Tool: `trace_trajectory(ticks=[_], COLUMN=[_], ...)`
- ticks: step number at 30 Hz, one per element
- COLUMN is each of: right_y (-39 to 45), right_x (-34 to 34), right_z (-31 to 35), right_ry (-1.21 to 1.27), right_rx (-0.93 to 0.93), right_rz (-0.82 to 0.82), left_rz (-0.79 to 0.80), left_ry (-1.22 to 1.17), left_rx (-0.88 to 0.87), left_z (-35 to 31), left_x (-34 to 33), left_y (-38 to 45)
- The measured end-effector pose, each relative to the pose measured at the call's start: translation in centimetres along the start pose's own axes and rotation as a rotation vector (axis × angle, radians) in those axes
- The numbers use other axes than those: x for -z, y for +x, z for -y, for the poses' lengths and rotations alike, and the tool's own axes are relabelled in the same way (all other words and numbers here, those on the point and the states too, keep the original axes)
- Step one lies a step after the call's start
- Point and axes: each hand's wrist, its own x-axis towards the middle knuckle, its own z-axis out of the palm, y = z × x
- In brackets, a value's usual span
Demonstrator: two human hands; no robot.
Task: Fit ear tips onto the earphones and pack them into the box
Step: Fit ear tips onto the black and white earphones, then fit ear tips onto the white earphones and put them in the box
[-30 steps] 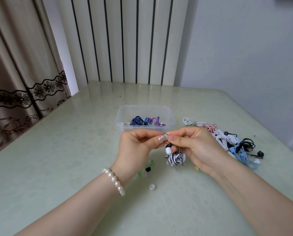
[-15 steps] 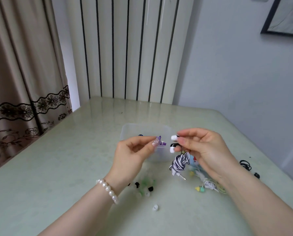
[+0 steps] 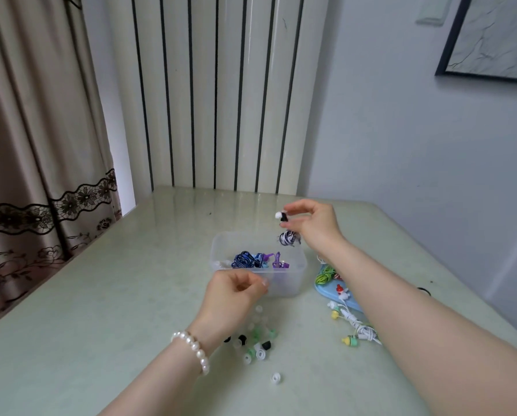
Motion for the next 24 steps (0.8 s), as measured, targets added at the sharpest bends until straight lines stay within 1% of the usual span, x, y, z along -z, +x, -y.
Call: trace_trajectory(ticks=[3, 5, 8, 10, 13, 15, 17, 20, 22, 24], right_y=[0.0, -0.4, -0.8, -1.0, -1.2, -1.4, -1.9, -3.2, -4.4, -5.5], right_x=[-0.6, -0.6, -0.1, 0.7, 2.5, 4.2, 5.9, 8.2, 9.1, 9.4], right_z=[-2.4, -3.3, -2.8, -1.6, -0.1, 0.3, 0.2, -0.3, -0.7, -1.2], right_ry=[-0.202, -0.39, -0.59, -0.653, -0.677, -0.683, -0.683, -0.718, -0.834, -1.001], right_rx=[-0.011, 0.032, 0.142, 0.192, 0.208, 0.182, 0.117, -0.004, -0.093, -0.158], right_rz=[0.033, 0.087, 0.175, 0.185, 0.142, 0.106, 0.119, 0.239, 0.322, 0.384], left_rz=[0.035, 0.064, 0.1, 0.109, 0.122, 0.134, 0.143, 0.162, 0.17, 0.176], left_ry=[0.119, 0.173, 0.243, 0.302, 0.347, 0.357, 0.353, 0.371, 0.396, 0.413], left_rx=[-0.029, -0.023, -0.015, -0.038, -0.054, -0.047, -0.031, -0.02, -0.029, -0.045], left_z=[0.6, 1.0, 1.2, 1.1, 0.9, 0.9, 1.0, 1.1, 1.1, 1.1], left_x=[-0.2, -0.2, -0.2, -0.2, -0.2, -0.2, -0.3, -0.4, -0.5, -0.5], left_y=[0.0, 0.0, -0.1, -0.2, -0.3, -0.3, -0.3, -0.4, -0.5, -0.6])
